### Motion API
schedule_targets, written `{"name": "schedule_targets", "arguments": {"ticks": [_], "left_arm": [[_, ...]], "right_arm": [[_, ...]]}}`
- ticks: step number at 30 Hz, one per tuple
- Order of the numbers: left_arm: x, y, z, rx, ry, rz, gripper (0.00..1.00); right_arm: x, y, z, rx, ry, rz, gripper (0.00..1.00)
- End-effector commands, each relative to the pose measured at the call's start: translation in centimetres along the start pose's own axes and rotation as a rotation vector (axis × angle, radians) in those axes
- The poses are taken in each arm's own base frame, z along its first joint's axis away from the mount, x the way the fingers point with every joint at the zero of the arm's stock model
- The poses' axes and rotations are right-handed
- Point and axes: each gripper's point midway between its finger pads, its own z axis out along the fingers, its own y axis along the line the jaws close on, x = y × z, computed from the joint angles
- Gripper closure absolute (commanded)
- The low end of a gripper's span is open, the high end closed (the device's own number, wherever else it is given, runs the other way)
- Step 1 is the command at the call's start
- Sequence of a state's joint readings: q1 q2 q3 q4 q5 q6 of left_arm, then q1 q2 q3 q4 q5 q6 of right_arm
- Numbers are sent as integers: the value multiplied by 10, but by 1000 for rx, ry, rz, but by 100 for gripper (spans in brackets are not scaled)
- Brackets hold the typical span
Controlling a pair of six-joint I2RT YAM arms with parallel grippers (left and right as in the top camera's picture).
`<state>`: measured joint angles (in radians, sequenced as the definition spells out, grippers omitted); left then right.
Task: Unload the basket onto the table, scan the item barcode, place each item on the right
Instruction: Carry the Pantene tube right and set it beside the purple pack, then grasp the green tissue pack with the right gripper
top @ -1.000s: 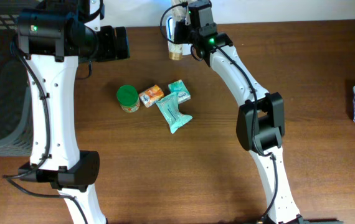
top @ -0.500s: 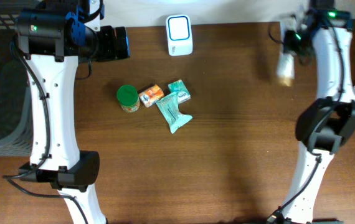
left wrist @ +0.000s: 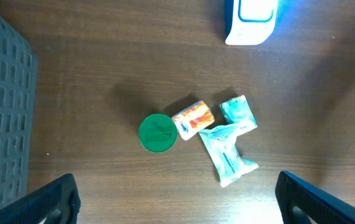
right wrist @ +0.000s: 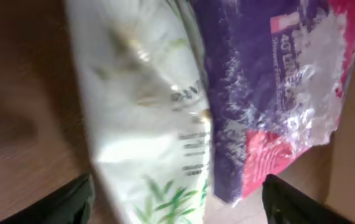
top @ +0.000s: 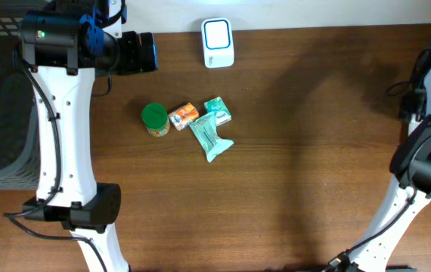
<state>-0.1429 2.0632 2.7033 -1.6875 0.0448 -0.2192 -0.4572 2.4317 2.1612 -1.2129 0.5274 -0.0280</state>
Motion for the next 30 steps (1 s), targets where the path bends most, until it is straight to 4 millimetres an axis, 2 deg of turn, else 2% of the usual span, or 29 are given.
{"name": "schedule_targets", "arguments": {"ticks": [1, 2, 3, 4, 6, 7, 8, 9, 11, 12, 13, 16, 17, 20, 21, 24, 27, 29, 30], "left_arm": [[-2, -1, -9, 6, -25, 17, 1], [-2, -1, -9, 6, -24, 16, 1], [-2, -1, -9, 6, -24, 17, 1], [-2, -1, -9, 6, -24, 17, 1], [-2, -1, -9, 6, -24, 17, 1], [-2, -1, -9, 6, -24, 16, 1], [-2, -1, -9, 6, -25, 16, 1], [-2, -1, -9, 6, -24, 17, 1], [-2, -1, -9, 6, -24, 17, 1], [-2, -1, -9, 6, -24, 17, 1], [-2, -1, -9, 6, -24, 17, 1], [-2, -1, -9, 6, -24, 17, 1], [-2, -1, -9, 6, -24, 16, 1], [-2, -1, -9, 6, -24, 17, 1], [-2, -1, -9, 6, -24, 17, 1], [-2, -1, -9, 6, -24, 17, 1], [-2, -1, -9, 6, -24, 16, 1], [-2, -1, -9, 6, -25, 17, 1], [-2, -1, -9, 6, -24, 17, 1]], "right_arm": [[-35, 32, -85, -149, -192, 24, 14], [-40, 60, -110, -277, -233, -4, 13], [-41, 105, -149, -486, -278, -62, 13], [-32, 151, -188, -705, -293, -133, 13], [-1, 212, -239, -991, -257, -252, 12], [16, 236, -257, -1072, -228, -309, 12], [43, 274, -274, -1099, -200, -404, 12], [57, 291, -280, -1091, -191, -451, 6], [83, 324, -282, -1036, -183, -537, 6], [99, 346, -282, -999, -187, -594, 1], [112, 363, -283, -1002, -185, -625, 1], [135, 404, -276, -1015, -181, -644, 0], [143, 417, -270, -1021, -179, -656, 7], [158, 444, -256, -1077, -186, -686, 14], [162, 448, -255, -1093, -182, -692, 19], [171, 459, -243, -1123, -164, -688, 43], [178, 461, -239, -1135, -138, -695, 63], [182, 461, -238, -1130, -123, -701, 96], [184, 459, -239, -1132, -112, -702, 96]]}}
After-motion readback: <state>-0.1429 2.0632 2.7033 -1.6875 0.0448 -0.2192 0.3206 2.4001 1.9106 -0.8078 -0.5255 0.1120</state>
